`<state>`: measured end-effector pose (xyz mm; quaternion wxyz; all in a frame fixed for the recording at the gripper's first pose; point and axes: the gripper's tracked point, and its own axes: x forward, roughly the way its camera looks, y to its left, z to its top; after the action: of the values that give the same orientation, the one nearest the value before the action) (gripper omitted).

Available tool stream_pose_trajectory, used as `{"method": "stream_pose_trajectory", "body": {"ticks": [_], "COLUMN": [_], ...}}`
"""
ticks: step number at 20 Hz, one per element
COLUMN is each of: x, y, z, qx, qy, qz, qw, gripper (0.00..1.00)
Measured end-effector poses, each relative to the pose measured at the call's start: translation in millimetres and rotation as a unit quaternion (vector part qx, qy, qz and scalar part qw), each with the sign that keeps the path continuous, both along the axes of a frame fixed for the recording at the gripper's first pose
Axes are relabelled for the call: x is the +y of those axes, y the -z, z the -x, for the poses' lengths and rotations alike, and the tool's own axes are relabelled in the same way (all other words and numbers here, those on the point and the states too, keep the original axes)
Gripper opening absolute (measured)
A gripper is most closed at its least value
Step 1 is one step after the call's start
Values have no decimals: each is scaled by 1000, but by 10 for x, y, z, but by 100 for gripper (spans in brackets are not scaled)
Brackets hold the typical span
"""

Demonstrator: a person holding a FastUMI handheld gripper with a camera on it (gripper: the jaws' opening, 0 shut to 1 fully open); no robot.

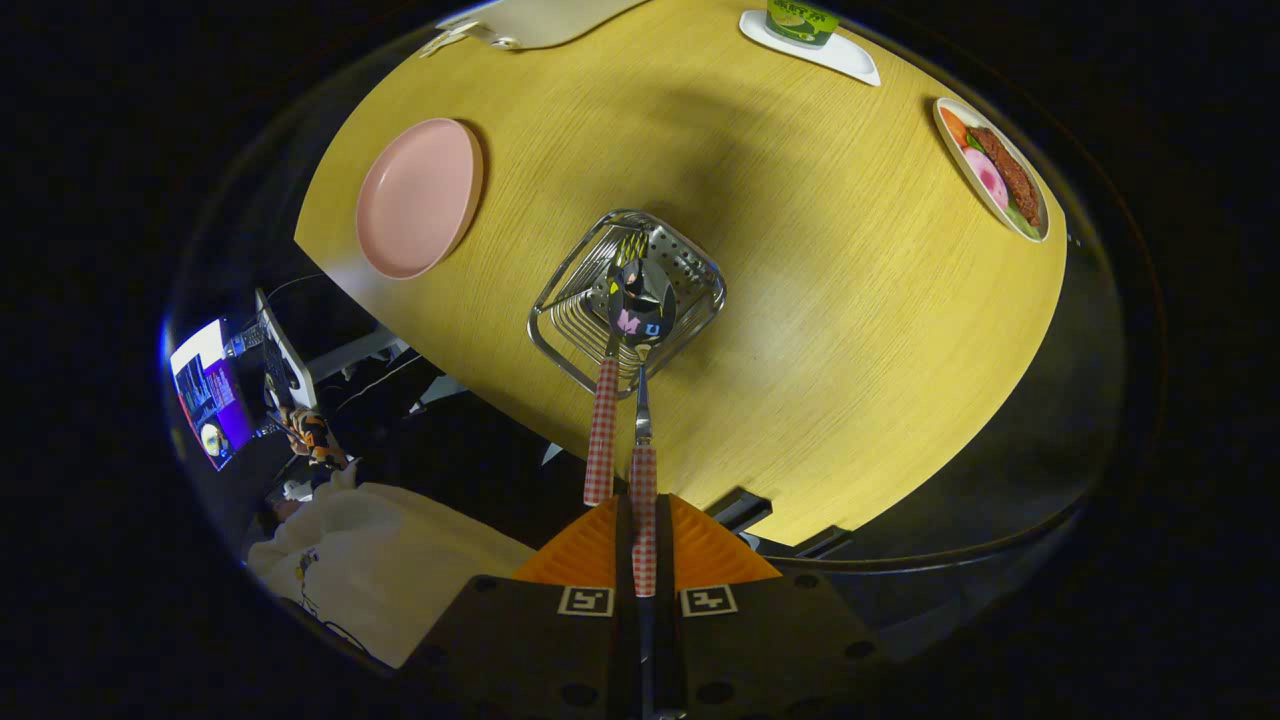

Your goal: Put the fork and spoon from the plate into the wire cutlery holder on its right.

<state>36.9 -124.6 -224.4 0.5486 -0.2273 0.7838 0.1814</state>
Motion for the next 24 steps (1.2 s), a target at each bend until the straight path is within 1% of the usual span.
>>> {"method": "stream_pose_trajectory", "body": {"ticks": [3, 7, 9, 13, 14, 15, 16, 18, 19, 22, 24], "x": [74, 115, 144, 234, 301, 360, 401, 417, 429, 497, 531], "y": [67, 154, 178, 169, 183, 124, 86, 21, -22, -179, -298], "z": [-86, -93, -126, -213, -256, -254, -282, -310, -299, -259, -237], "qx": [12, 24, 22, 9, 1, -1, -8, -23, -30, -56, -81], "qy": [18, 32, 33, 46, 57, 71, 81, 83, 82, 84, 83], "qz": [1, 9, 11, 4, -7, -18, -28, -43, -51, -81, -101], "qw": [1000, 999, 999, 999, 998, 997, 996, 995, 995, 992, 988], "gripper": [10, 10, 10, 18, 29, 31, 39, 56, 62, 93, 100]}}
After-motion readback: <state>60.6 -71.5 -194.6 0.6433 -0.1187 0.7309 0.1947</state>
